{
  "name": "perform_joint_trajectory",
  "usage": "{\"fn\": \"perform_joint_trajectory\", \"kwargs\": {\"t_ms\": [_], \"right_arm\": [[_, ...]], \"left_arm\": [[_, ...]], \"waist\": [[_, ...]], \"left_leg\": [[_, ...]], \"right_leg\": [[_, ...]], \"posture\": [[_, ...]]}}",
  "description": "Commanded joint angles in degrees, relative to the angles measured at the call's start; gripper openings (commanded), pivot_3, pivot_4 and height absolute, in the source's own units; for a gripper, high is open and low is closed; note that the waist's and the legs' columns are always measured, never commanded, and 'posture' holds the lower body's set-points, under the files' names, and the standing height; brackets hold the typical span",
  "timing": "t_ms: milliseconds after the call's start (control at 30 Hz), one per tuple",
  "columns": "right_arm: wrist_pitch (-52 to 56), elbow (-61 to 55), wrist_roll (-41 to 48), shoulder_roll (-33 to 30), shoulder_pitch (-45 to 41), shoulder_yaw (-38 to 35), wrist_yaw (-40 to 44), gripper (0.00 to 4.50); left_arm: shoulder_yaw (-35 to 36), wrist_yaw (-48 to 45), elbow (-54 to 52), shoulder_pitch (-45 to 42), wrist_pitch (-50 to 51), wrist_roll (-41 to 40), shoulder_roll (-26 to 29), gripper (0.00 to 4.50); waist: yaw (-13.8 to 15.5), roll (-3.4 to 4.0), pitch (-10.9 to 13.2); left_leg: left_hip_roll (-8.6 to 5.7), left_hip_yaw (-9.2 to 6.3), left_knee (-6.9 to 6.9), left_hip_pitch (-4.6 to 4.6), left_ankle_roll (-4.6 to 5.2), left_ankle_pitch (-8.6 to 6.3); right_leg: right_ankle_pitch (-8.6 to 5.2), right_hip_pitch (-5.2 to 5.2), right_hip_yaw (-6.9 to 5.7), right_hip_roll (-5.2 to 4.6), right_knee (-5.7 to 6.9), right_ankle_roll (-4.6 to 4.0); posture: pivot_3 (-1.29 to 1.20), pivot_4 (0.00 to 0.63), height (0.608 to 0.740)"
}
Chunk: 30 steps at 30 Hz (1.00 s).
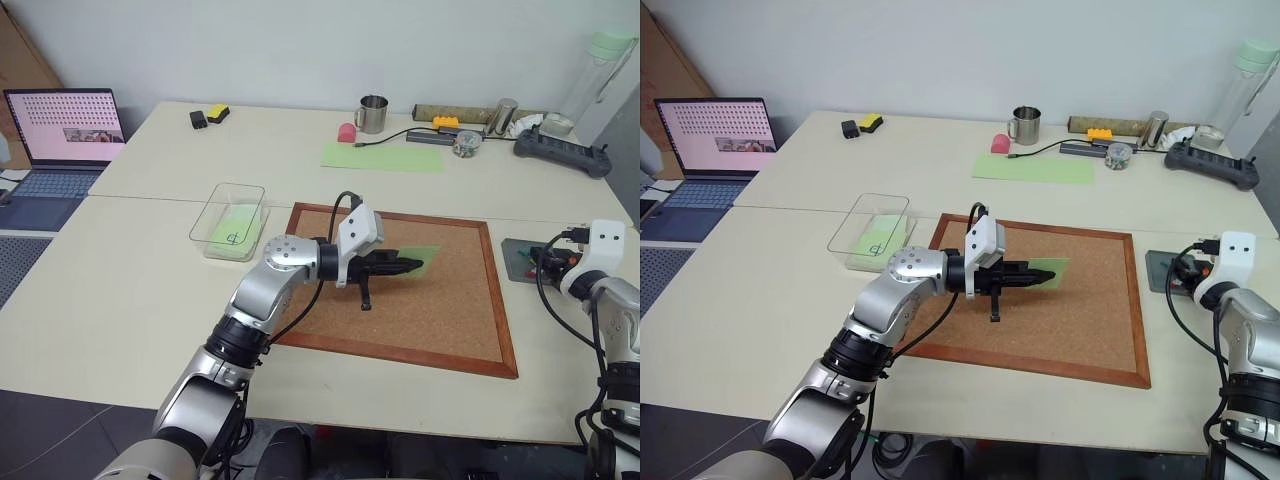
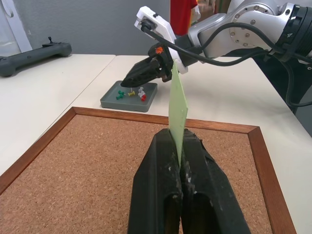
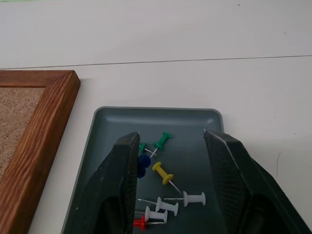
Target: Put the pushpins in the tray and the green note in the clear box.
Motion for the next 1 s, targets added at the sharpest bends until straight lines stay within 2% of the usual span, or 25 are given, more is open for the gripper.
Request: {"fn": "perform_joint_trajectory", "kwargs": {"t_ms": [33, 600, 867, 1000], "right_arm": [[-2.78, -1.81, -1.28, -0.74, 1.34, 1.26, 0.66, 2.17], [-2.80, -1.62, 0.70, -3.98, -4.10, -0.78, 1.48, 2.17], [-0.73, -3.54, 2.21, -4.76, -4.43, 0.34, 3.28, 2.17], [-2.66, -9.38, 1.93, -4.10, -2.57, 3.52, 5.89, 2.17]], "left_arm": [[0.91, 0.39, -1.80, -0.64, -0.59, 0.01, 0.03, 0.00], [2.62, 1.34, -0.95, -1.75, 0.49, -1.36, 0.23, 0.00], [3.25, 1.05, -0.59, -1.61, 0.34, -0.73, 1.34, 0.00], [4.91, 3.99, -1.85, -1.61, 0.21, 0.06, 2.15, 0.00]], "waist": [[0.00, 0.00, 0.00], [-0.02, 0.01, 0.00], [-0.01, 0.01, 0.00], [-0.02, 0.01, 0.00]], "left_leg": [[0.00, 0.00, 0.00, 0.00, 0.00, 0.00], [0.00, 0.01, 0.01, 0.01, 0.00, 0.00], [0.00, 0.01, 0.01, 0.00, 0.00, 0.00], [0.00, 0.00, 0.01, 0.00, 0.00, 0.00]], "right_leg": [[0.00, 0.00, 0.00, 0.00, 0.00, 0.00], [0.00, 0.00, 0.02, 0.00, 0.02, 0.00], [0.00, 0.00, 0.00, 0.00, 0.01, 0.00], [0.00, 0.00, 0.00, 0.00, 0.01, 0.00]], "posture": [[0.00, 0.150, 0.740], [0.00, 0.150, 0.740], [0.00, 0.150, 0.740], [0.00, 0.150, 0.740]]}}
